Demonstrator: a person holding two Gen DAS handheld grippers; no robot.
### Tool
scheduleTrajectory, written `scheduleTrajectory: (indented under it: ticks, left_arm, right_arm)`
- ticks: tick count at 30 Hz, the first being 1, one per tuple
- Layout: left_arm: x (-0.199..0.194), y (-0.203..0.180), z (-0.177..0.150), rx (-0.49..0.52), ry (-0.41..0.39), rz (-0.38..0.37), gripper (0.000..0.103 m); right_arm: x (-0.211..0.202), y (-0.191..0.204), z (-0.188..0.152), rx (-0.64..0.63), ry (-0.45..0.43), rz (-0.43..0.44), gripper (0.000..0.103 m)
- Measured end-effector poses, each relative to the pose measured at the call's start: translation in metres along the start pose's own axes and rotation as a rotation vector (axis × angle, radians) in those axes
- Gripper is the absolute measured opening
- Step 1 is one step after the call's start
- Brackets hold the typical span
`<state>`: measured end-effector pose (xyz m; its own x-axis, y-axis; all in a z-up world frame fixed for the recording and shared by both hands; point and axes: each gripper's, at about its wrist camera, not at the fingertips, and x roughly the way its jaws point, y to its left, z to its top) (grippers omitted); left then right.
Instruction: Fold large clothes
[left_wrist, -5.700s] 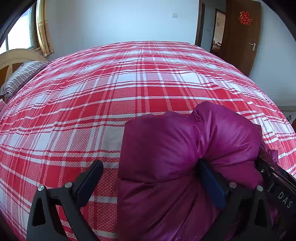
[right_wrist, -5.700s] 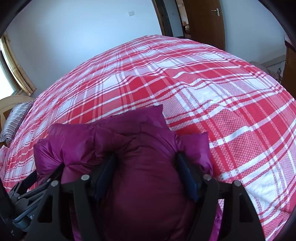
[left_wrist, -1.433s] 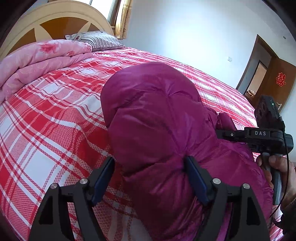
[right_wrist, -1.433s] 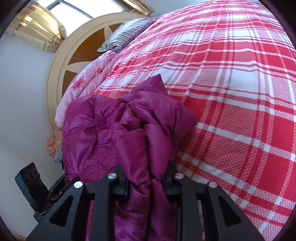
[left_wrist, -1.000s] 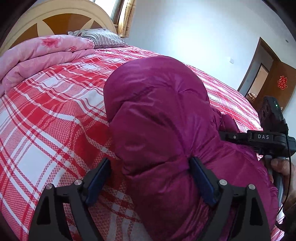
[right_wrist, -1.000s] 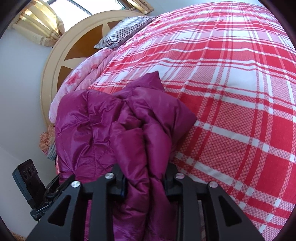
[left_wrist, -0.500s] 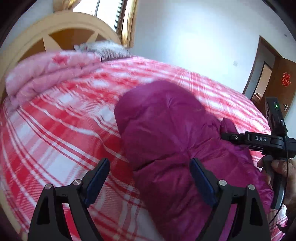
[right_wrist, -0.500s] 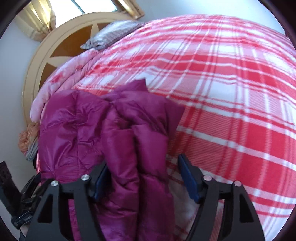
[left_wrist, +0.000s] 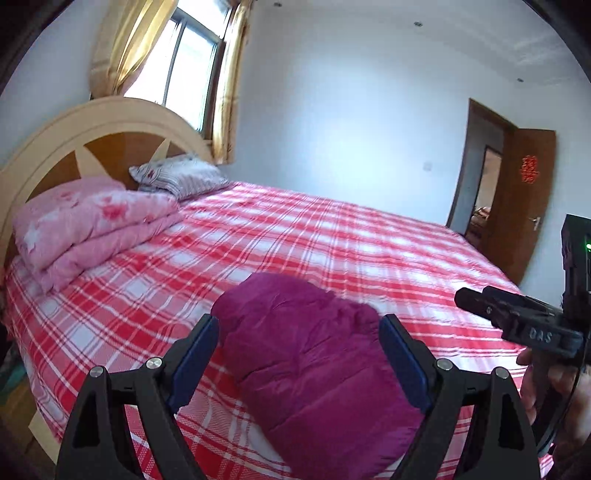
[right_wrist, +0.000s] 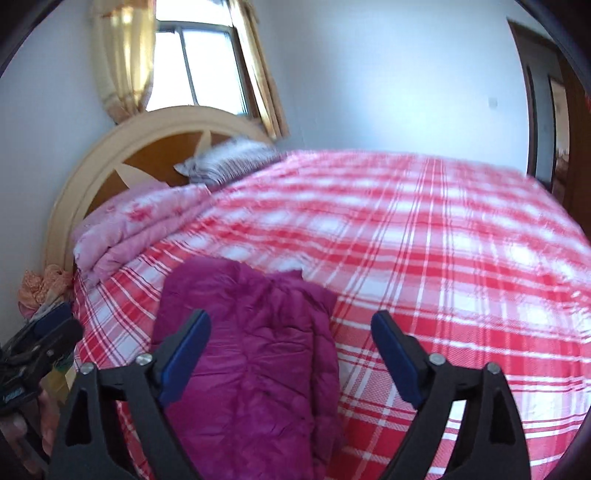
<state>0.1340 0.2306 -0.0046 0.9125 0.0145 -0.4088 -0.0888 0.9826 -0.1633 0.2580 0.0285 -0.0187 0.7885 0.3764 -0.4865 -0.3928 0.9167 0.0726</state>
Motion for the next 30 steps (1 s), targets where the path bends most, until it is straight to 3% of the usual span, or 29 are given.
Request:
scheduleTrajectory:
  ticks: [10, 30]
  left_arm:
    - [-0.019, -0.009, 0.007, 0.015, -0.047, -0.03, 0.088]
    - [-0.019, -0.01, 0.005, 0.027, -0.039, -0.029, 0.088]
  right_arm:
    - [-0.039, 0.025, 0.007, -0.061, -0.086, -0.019, 0.098]
    - [-0.052, 0.034, -0.001, -0.058, -0.112, 0.011, 0.102]
